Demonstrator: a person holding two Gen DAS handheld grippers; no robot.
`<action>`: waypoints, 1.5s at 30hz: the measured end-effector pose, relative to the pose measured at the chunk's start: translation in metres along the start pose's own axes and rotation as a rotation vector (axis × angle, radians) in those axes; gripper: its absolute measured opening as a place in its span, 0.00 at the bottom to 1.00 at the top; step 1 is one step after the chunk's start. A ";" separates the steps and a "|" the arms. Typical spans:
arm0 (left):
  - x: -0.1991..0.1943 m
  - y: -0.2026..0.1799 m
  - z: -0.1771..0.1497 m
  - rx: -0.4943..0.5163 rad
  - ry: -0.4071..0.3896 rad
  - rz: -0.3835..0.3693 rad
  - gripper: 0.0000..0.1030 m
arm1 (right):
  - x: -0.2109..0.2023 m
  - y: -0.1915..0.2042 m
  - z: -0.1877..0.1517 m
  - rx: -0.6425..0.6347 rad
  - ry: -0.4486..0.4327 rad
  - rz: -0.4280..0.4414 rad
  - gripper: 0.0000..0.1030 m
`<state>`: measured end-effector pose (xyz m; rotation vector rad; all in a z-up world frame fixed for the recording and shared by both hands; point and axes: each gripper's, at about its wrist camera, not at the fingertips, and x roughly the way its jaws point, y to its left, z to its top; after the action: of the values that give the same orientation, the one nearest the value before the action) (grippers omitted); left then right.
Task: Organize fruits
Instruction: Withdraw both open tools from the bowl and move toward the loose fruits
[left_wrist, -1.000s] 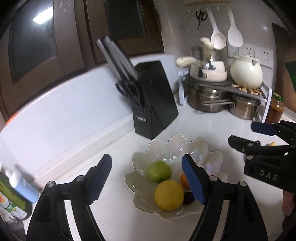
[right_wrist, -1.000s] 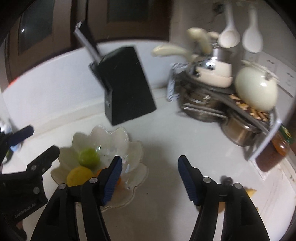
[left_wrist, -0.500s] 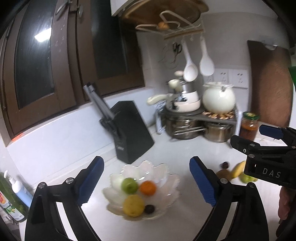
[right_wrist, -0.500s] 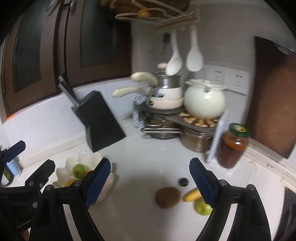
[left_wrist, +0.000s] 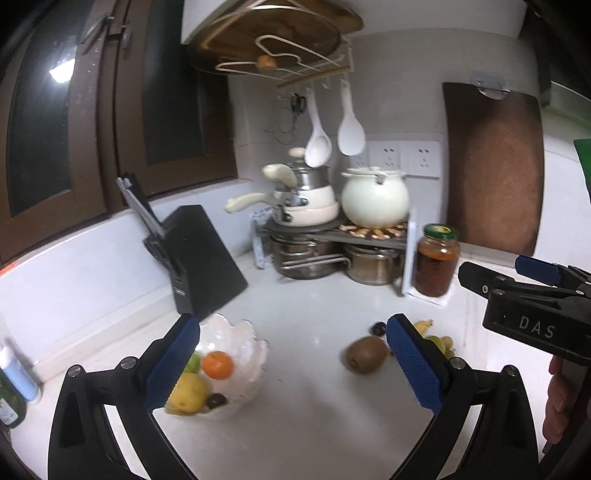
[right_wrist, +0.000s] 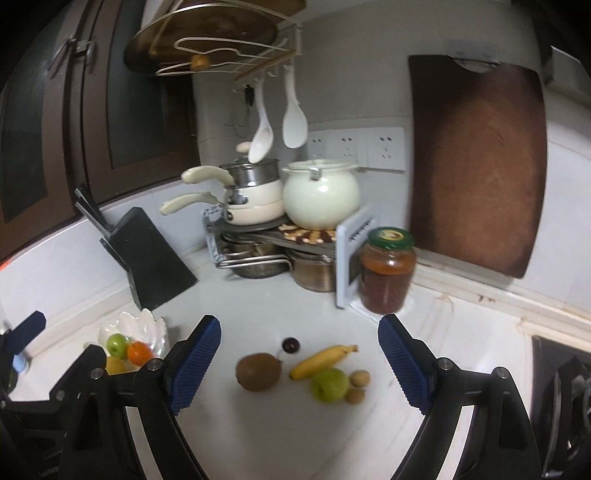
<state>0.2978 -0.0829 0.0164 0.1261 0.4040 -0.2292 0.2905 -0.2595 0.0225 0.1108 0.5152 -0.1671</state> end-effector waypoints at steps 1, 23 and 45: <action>-0.001 -0.005 -0.002 0.001 0.001 -0.006 1.00 | -0.001 -0.003 -0.002 0.005 0.001 -0.004 0.86; 0.021 -0.019 -0.029 0.122 0.007 -0.145 0.99 | -0.015 -0.016 -0.046 0.062 0.042 -0.191 0.85; 0.097 -0.046 -0.045 0.136 0.142 -0.170 0.90 | 0.065 -0.035 -0.060 0.005 0.150 -0.099 0.85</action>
<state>0.3560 -0.1392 -0.0672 0.2430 0.5411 -0.4173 0.3109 -0.2935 -0.0641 0.1030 0.6707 -0.2579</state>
